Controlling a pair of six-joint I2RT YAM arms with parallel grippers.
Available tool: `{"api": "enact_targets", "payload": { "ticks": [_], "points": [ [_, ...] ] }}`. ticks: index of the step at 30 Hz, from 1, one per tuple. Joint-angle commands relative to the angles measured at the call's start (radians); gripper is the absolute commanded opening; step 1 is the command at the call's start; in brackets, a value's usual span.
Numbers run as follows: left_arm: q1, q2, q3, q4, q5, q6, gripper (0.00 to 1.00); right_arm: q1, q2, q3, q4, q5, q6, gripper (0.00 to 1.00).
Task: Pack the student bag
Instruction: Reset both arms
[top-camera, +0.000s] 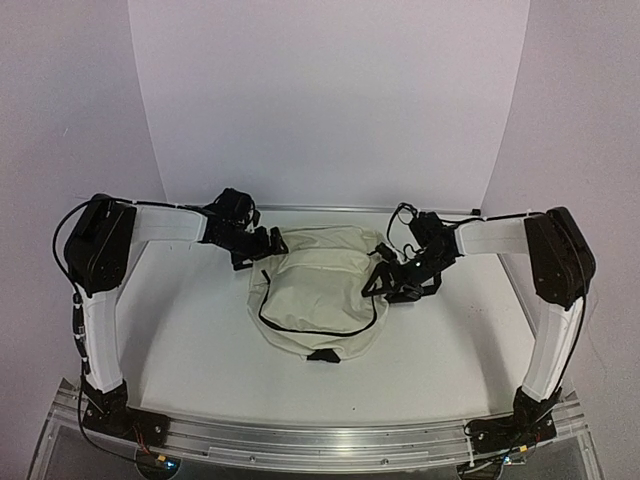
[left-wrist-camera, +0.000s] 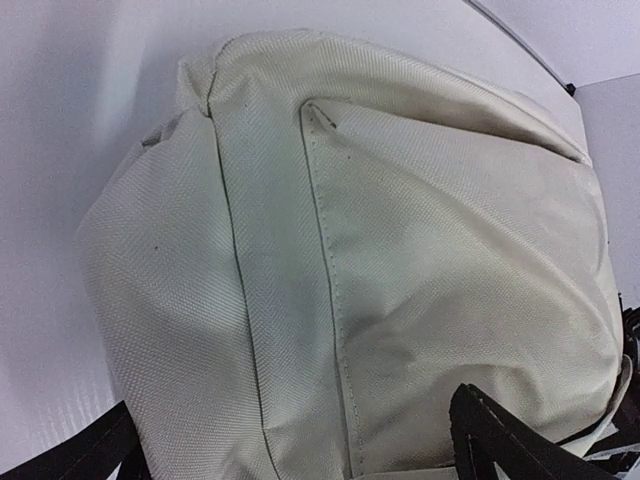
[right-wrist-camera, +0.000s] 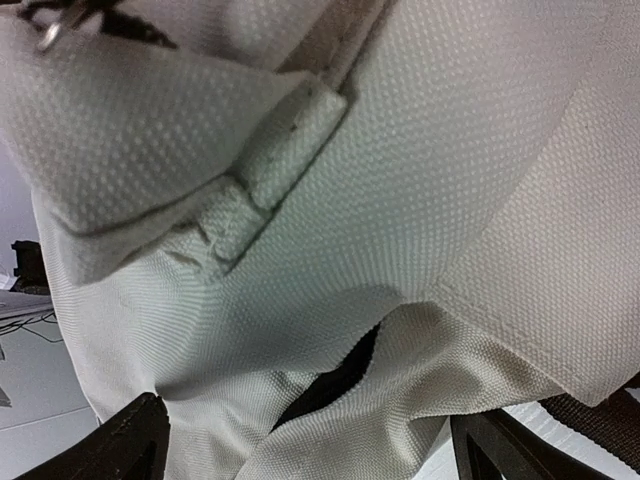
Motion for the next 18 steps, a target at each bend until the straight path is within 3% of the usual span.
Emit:
{"api": "enact_targets", "payload": {
  "ticks": [1,11,18],
  "points": [
    [0.033,-0.070,0.042,-0.058,-0.047,0.031,1.00,-0.060,-0.089,0.069,0.032,0.031,0.000,0.98],
    [0.133,-0.387,-0.077,-0.236,-0.176,0.142,1.00,-0.220,-0.297,0.105,-0.071,0.197,-0.168,0.98],
    [0.138,-0.651,-0.260,-0.327,-0.328,0.180,1.00,-0.304,-0.432,-0.055,-0.084,0.250,-0.229,0.98]
  ]
}}
